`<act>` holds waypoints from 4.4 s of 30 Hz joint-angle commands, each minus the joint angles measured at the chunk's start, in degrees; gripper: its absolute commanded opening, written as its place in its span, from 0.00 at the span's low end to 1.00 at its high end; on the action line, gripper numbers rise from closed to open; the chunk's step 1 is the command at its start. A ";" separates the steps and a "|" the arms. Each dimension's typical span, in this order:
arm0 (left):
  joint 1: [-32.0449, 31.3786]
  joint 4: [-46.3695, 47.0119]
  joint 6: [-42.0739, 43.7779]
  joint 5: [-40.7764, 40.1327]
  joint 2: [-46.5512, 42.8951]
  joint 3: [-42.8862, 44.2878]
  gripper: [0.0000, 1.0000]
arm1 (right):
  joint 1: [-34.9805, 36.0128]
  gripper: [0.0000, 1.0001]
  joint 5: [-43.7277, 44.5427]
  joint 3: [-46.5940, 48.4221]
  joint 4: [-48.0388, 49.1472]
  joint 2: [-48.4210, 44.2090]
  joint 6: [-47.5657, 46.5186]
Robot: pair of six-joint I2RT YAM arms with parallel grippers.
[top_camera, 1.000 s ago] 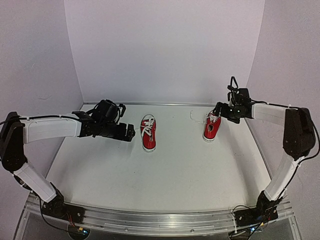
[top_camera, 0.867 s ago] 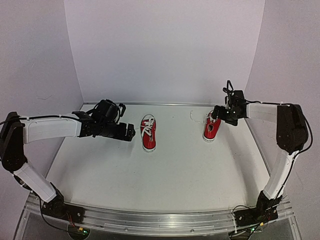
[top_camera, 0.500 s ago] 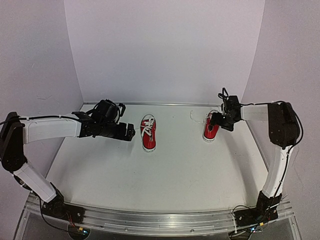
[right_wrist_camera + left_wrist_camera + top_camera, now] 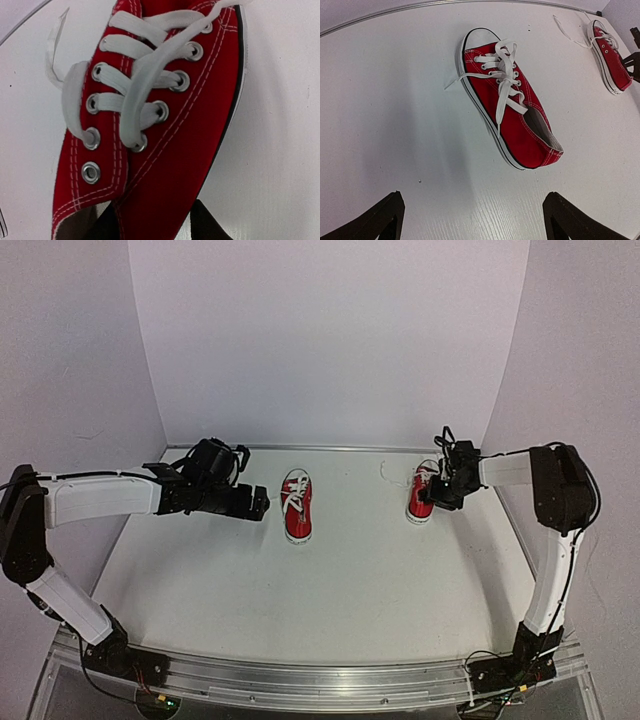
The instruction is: Tie the shoes
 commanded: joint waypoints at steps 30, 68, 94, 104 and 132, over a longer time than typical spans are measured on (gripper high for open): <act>-0.04 9.44 2.35 11.56 -12.04 -6.08 1.00 | 41.33 0.00 2.92 -25.78 3.27 -55.31 24.91; -8.89 52.70 22.01 25.89 -0.35 -17.71 0.94 | 48.23 0.00 16.93 -7.66 -0.94 -45.25 22.15; -11.58 60.54 20.85 30.12 17.44 -4.78 0.00 | 39.85 0.00 23.61 -15.44 -9.88 -56.26 25.18; -11.78 39.90 14.13 27.32 16.75 0.09 0.00 | 38.58 0.00 15.97 -32.00 2.24 -50.66 29.69; -7.58 24.30 12.09 24.14 5.31 -9.82 0.00 | 52.89 0.49 8.87 -32.87 18.39 -34.16 45.48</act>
